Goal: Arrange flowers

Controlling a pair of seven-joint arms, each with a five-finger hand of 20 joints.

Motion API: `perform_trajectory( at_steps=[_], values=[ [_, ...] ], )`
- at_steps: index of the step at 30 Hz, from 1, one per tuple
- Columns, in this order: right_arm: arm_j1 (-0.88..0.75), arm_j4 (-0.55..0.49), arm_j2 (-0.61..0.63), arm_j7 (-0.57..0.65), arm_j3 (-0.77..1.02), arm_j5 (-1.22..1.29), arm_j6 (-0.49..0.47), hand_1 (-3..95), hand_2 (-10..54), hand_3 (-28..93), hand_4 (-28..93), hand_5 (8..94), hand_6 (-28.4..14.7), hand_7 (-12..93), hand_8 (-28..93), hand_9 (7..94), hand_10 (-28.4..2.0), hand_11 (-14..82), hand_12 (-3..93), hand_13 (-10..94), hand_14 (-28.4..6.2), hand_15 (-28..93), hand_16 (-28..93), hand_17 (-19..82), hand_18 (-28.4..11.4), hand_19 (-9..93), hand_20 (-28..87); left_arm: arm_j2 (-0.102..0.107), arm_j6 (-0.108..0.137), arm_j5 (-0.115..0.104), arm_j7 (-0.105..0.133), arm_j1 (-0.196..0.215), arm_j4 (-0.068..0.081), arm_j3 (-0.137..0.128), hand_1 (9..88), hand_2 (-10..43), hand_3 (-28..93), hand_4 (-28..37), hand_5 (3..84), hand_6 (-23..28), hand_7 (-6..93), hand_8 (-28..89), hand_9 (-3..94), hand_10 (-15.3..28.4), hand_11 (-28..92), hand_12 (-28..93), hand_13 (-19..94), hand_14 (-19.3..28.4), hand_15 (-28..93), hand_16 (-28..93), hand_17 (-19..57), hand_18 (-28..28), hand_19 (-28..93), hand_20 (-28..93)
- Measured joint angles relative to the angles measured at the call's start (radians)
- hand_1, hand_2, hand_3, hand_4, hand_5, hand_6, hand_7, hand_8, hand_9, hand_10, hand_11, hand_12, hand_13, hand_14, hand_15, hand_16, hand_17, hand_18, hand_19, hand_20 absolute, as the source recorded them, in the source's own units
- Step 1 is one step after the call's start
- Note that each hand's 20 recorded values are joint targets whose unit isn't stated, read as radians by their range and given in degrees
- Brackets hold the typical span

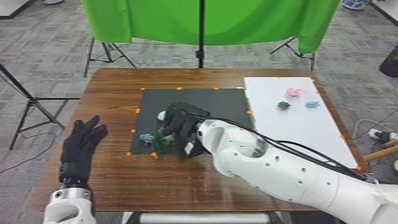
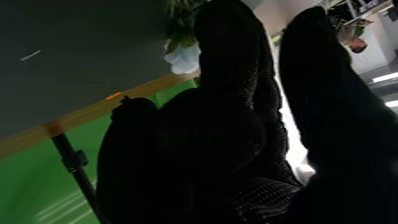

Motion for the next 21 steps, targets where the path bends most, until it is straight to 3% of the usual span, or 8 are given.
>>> perform_trajectory(
  at_steps=[7,12,13,17,21],
  values=[
    [-0.006,-0.005,0.006,-0.001,0.024,-0.005,0.000,48.7,-9.5,56,-18,70.9,2.3,17,3,87.6,-11.1,36.0,26.1,94,-1.7,57,32,69,-9.9,93,56,0.000,-0.001,0.000,0.000,0.002,0.000,0.000,22.6,13.4,53,-28.3,45.4,5.7,8.5,-6,45.2,14.8,19,9,33,17.0,19,-1,2.8,13.0,10,17],
    [-0.055,-0.080,0.046,0.003,0.134,-0.054,0.028,45.4,-9.5,59,-16,71.1,1.6,17,3,84.3,-11.6,32.2,25.2,92,-2.9,57,35,66,-11.3,93,58,-0.003,-0.001,0.001,0.001,0.003,-0.001,0.000,22.3,13.1,54,-28.3,46.0,5.2,9.4,-6,46.1,14.4,19,10,33,17.1,20,-1,2.8,12.9,10,17],
    [-0.066,-0.104,0.062,0.008,0.160,-0.082,0.047,40.2,-9.5,62,-15,69.6,0.5,16,-6,81.0,-12.6,26.4,24.3,91,-3.2,57,36,65,-11.3,93,58,-0.003,-0.001,0.001,0.001,0.004,-0.001,-0.001,22.3,13.0,54,-28.3,46.1,5.3,9.3,-6,46.1,14.4,19,10,33,17.1,20,-1,2.8,12.9,10,17],
    [-0.080,-0.150,0.138,0.063,0.242,-0.232,0.106,30.4,-7.7,60,-11,59.0,-4.5,9,-6,70.5,-18.4,14.7,21.2,89,-4.6,54,35,64,-10.9,93,56,-0.004,0.001,0.001,0.001,0.009,-0.002,-0.004,22.1,12.8,54,-28.3,46.6,5.2,9.7,-6,46.6,14.5,19,10,33,17.2,20,-1,2.9,12.8,10,17],
    [-0.059,-0.114,0.205,0.198,0.321,-0.249,0.005,29.4,-8.5,59,-11,56.9,-4.5,7,-5,66.9,-19.6,13.2,21.1,88,-5.3,54,35,63,-11.4,93,56,-0.005,0.001,0.001,0.001,0.016,-0.003,-0.005,22.2,12.7,54,-28.3,46.8,5.2,9.8,-6,46.8,14.7,19,10,33,17.2,20,-1,3.0,12.7,10,17]
  ],
)
